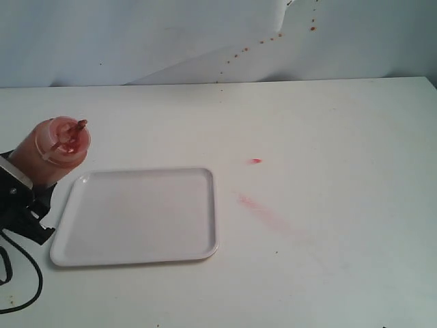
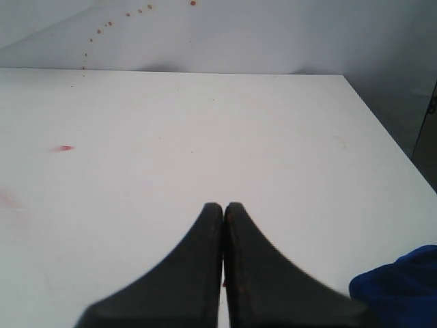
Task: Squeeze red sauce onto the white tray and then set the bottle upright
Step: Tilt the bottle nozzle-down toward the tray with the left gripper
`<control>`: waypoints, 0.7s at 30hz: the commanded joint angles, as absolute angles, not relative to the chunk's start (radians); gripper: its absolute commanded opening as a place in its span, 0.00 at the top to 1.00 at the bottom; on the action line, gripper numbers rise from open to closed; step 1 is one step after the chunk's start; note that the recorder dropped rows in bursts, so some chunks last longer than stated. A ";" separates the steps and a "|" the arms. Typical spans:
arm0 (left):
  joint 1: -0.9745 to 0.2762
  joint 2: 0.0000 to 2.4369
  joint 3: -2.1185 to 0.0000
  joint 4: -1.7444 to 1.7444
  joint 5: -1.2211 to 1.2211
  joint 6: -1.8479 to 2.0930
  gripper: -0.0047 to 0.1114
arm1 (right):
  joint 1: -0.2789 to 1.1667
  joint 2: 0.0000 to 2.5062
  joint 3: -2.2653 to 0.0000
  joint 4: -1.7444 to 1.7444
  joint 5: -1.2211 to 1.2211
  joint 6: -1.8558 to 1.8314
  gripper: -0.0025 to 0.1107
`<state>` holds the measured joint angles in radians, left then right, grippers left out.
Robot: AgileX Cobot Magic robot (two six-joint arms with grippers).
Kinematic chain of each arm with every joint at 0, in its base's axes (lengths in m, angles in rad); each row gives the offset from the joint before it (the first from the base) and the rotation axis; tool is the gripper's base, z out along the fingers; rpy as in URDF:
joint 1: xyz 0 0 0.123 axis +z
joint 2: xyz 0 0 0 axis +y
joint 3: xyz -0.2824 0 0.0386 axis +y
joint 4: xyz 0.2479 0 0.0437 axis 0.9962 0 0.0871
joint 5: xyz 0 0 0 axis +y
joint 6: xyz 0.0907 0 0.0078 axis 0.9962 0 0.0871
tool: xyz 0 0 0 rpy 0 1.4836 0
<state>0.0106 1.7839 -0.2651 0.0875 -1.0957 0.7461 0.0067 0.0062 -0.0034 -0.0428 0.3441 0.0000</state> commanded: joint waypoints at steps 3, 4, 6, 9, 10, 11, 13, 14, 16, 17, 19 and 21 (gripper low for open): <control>0.007 1.771 -0.297 0.092 -1.150 0.808 0.96 | 0.000 0.000 0.000 -0.041 0.341 0.000 0.98; 0.007 1.771 -0.300 0.092 -1.150 0.818 0.96 | 0.000 0.000 0.000 -0.041 0.341 0.000 0.98; 0.007 1.771 -0.312 0.089 -1.150 0.822 0.96 | 0.000 0.000 0.000 -0.041 0.341 0.000 0.98; 0.007 1.771 -0.325 0.089 -1.146 0.845 0.96 | 0.000 0.000 0.000 -0.041 0.341 0.000 0.98; 0.007 1.771 -0.329 0.089 -1.146 0.852 0.96 | 0.000 0.000 0.000 -0.041 0.341 0.000 0.98; 0.007 1.771 -0.330 0.089 -1.146 0.858 0.96 | 0.000 0.000 0.000 -0.041 0.341 0.000 0.98; 0.007 1.771 -0.332 0.089 -1.153 0.888 0.96 | 0.000 0.000 0.000 -0.041 0.341 0.000 0.98; 0.007 1.771 -0.332 0.089 -1.164 0.905 0.96 | 0.000 0.000 0.000 -0.041 0.341 0.000 0.98; 0.007 1.771 -0.332 0.089 -1.202 0.936 0.96 | 0.000 0.000 0.000 -0.041 0.341 0.000 0.98; 0.007 1.771 -0.332 0.089 -1.221 0.949 0.96 | 0.000 0.000 0.000 -0.041 0.341 0.000 0.98; 0.007 1.771 -0.332 0.089 -1.221 0.952 0.96 | 0.000 0.000 0.000 -0.041 0.341 0.000 0.98; 0.007 1.771 -0.332 0.089 -1.221 0.952 0.96 | 0.000 0.000 0.000 -0.041 0.341 0.000 0.98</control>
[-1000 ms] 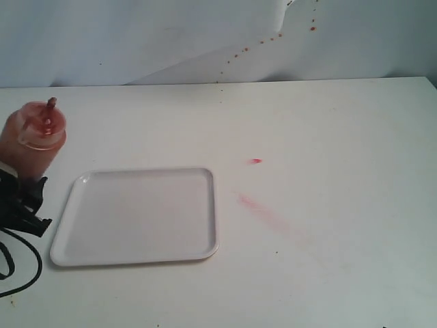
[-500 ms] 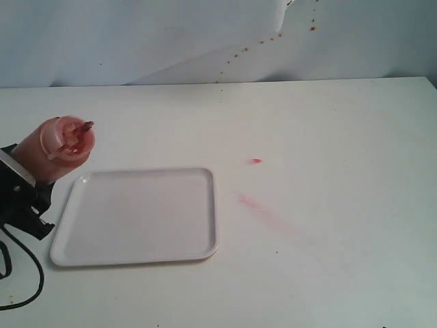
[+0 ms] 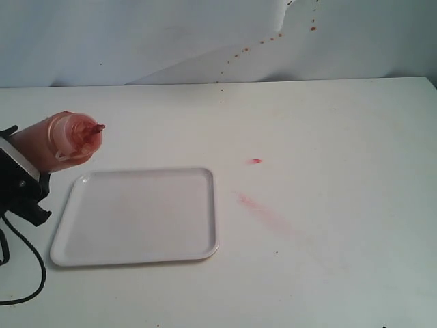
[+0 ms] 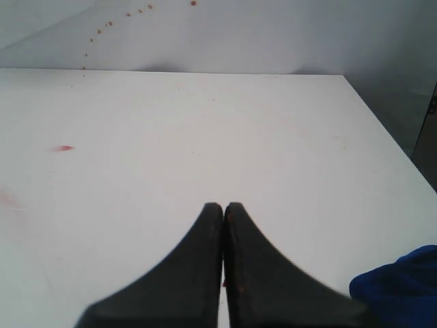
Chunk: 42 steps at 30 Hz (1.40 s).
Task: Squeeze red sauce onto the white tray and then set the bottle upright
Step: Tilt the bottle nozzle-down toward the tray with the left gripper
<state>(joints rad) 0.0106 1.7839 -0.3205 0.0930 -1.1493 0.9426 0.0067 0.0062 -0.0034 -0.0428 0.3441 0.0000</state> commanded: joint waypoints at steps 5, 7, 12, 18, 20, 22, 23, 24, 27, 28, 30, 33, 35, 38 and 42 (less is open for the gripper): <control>0.007 1.771 -0.332 0.089 -1.221 1.016 0.96 | 0.000 0.000 0.000 -0.041 0.341 0.000 0.98; 0.007 1.771 -0.332 0.087 -1.221 1.032 0.96 | 0.000 0.000 0.000 -0.041 0.341 0.000 0.98; 0.007 1.771 -0.332 0.054 -1.221 1.032 0.96 | 0.000 0.000 0.000 -0.041 0.341 0.000 0.98; 0.007 1.771 -0.334 0.104 -1.221 1.025 0.96 | 0.000 0.000 0.000 -0.041 0.341 0.000 0.98; 0.007 1.771 -0.341 0.117 -1.221 1.025 0.96 | 0.000 0.000 0.000 -0.041 0.341 0.000 0.98; 0.007 1.771 -0.342 0.119 -1.221 1.021 0.96 | 0.000 0.000 0.000 -0.041 0.341 0.000 0.98; 0.007 1.771 -0.342 0.119 -1.221 1.021 0.96 | 0.000 0.000 0.000 -0.041 0.341 0.000 0.98; 0.007 1.771 -0.342 0.119 -1.221 1.019 0.96 | 0.000 0.000 0.000 -0.041 0.341 0.000 0.98; 0.007 1.771 -0.342 0.119 -1.221 1.019 0.96 | 0.000 0.000 0.000 -0.041 0.341 0.000 0.98; 0.007 1.771 -0.342 0.123 -1.221 1.019 0.96 | 0.000 0.000 0.000 -0.041 0.341 0.000 0.98; 0.007 1.771 -0.342 0.141 -1.221 1.019 0.96 | 0.000 0.000 0.000 -0.041 0.341 0.000 0.98; 0.007 1.771 -0.342 0.179 -1.221 1.019 0.96 | 0.000 0.000 0.000 -0.041 0.341 0.000 0.98; 0.007 1.771 -0.342 0.204 -1.221 1.019 0.96 | 0.000 0.000 0.000 -0.041 0.341 0.000 0.98; 0.007 1.771 -0.342 0.250 -1.217 0.959 0.96 | 0.000 0.000 0.000 -0.041 0.341 0.000 0.98; 0.007 1.771 -0.342 0.289 -1.118 0.915 0.96 | 0.000 0.000 0.000 -0.041 0.341 0.000 0.98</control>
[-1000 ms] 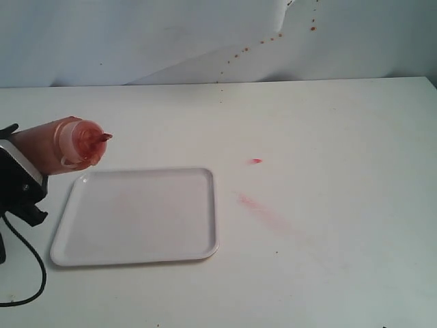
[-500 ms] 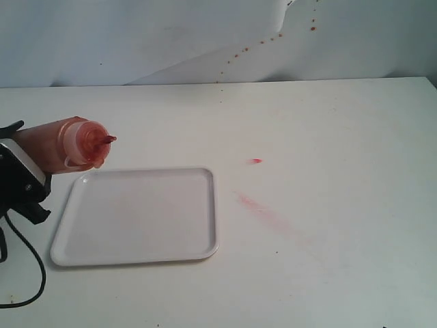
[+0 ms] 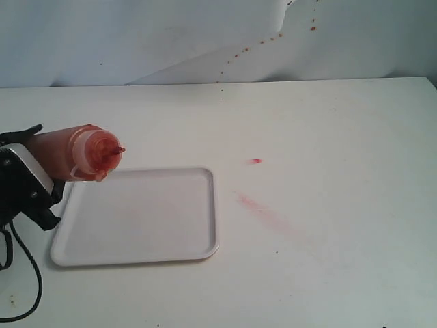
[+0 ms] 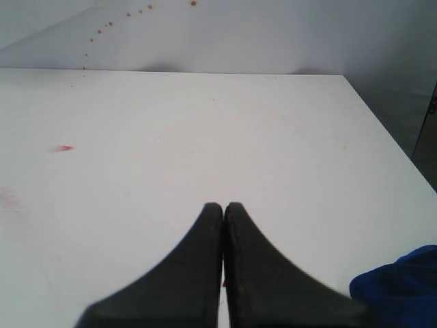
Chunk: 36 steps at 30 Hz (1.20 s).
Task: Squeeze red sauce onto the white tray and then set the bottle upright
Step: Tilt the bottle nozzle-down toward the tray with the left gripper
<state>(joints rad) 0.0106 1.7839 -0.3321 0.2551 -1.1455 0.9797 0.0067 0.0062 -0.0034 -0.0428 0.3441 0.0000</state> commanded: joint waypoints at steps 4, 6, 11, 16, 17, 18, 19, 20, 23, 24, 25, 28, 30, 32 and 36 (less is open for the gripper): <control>0.007 1.771 -0.342 0.319 -1.073 0.867 0.96 | 0.000 0.000 0.000 -0.041 0.341 0.000 0.98; 0.007 1.771 -0.342 0.330 -1.057 0.860 0.96 | 0.000 0.000 0.000 -0.041 0.341 0.000 0.98; 0.007 1.743 -0.342 0.327 -0.996 0.860 0.96 | 0.000 0.000 0.000 -0.048 0.329 0.000 0.98; 0.007 1.652 -0.342 0.327 -0.915 0.823 0.96 | 0.000 0.000 0.000 0.084 0.251 0.016 0.98; 0.007 1.627 -0.342 0.327 -0.896 0.806 0.96 | 0.000 0.000 0.000 0.178 0.233 0.038 0.98; 0.007 1.607 -0.342 0.332 -0.877 0.793 0.96 | 0.000 0.000 0.000 0.287 0.215 0.039 0.98; 0.007 1.582 -0.342 0.336 -0.856 0.775 0.96 | 0.000 0.000 0.000 0.352 0.188 0.022 0.98; 0.007 1.560 -0.342 0.351 -0.837 0.749 0.96 | 0.000 0.000 0.000 0.410 0.156 0.024 0.98; 0.007 1.511 -0.342 0.398 -0.794 0.667 0.96 | 0.000 0.000 0.000 0.526 0.075 0.028 0.98; 0.007 1.499 -0.342 0.414 -0.781 0.643 0.96 | 0.000 0.000 0.000 0.564 0.051 0.028 0.98; 0.007 1.491 -0.342 0.432 -0.776 0.616 0.96 | 0.000 0.000 0.000 0.612 0.025 0.028 0.98; 0.007 1.482 -0.344 0.494 -0.758 0.523 0.96 | 0.000 0.000 0.000 0.666 0.011 0.028 0.98; 0.007 1.480 -0.353 0.555 -0.741 0.448 0.96 | 0.002 0.000 0.000 0.666 0.019 0.024 0.98; 0.007 1.480 -0.367 0.608 -0.727 0.379 0.96 | 0.002 0.000 -0.017 0.664 0.019 0.012 0.98; 0.005 1.480 -0.443 0.752 -0.646 0.162 0.96 | 0.002 0.000 -0.170 0.657 0.141 -0.112 0.98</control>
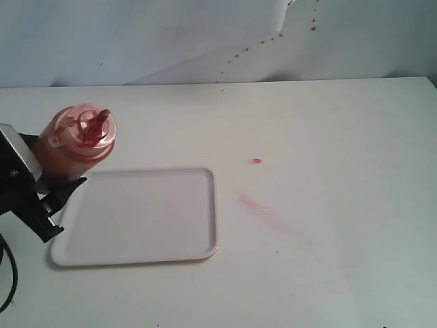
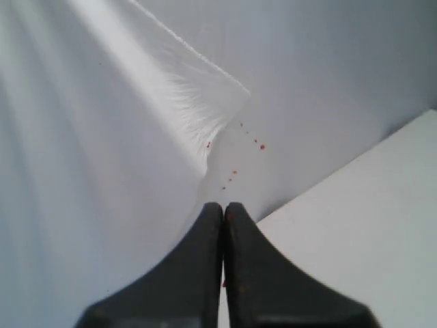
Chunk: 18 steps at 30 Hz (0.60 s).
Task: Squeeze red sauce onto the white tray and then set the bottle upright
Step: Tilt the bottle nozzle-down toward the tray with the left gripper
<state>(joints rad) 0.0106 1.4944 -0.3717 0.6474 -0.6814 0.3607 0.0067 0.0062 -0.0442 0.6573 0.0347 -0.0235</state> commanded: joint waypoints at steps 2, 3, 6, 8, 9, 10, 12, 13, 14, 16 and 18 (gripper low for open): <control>-0.017 1.480 -0.499 0.841 -0.558 0.105 0.96 | 0.002 0.000 -0.251 0.681 0.276 -0.184 0.98; -0.027 1.478 -0.520 0.865 -0.521 0.099 0.96 | 0.002 0.000 -0.271 0.701 0.302 -0.226 0.98; -0.090 1.407 -0.605 0.881 -0.256 0.079 0.96 | 0.002 0.032 -0.323 0.867 0.359 -0.353 0.98; -0.098 1.351 -0.634 0.887 -0.160 0.079 0.96 | 0.002 0.096 -0.347 0.995 0.410 -0.466 0.98; -0.098 1.325 -0.642 0.910 -0.120 0.079 0.96 | 0.002 0.133 -0.362 1.062 0.439 -0.567 0.98; -0.098 1.302 -0.651 0.935 -0.074 0.079 0.96 | 0.002 0.172 -0.380 1.146 0.474 -0.690 0.98; -0.098 1.265 -0.655 0.969 0.018 0.089 0.96 | 0.002 0.256 -0.427 1.345 0.576 -0.949 0.98; -0.098 1.253 -0.655 0.995 0.068 0.090 0.96 | 0.002 0.302 -0.455 1.452 0.643 -1.066 0.98; -0.098 1.244 -0.655 1.018 0.122 0.098 0.96 | 0.002 0.359 -0.482 1.526 0.715 -1.187 0.98; -0.098 1.243 -0.655 1.020 0.167 0.142 0.96 | 0.002 0.448 -0.531 1.570 0.794 -1.326 0.98; -0.098 1.244 -0.655 1.020 0.159 0.142 0.96 | 0.002 0.559 -0.573 1.581 0.863 -1.378 0.98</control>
<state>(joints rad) -0.0932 1.2572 -0.6434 1.0185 0.1772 0.1362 0.0067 0.4671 -0.5370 1.5466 0.7888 -1.2923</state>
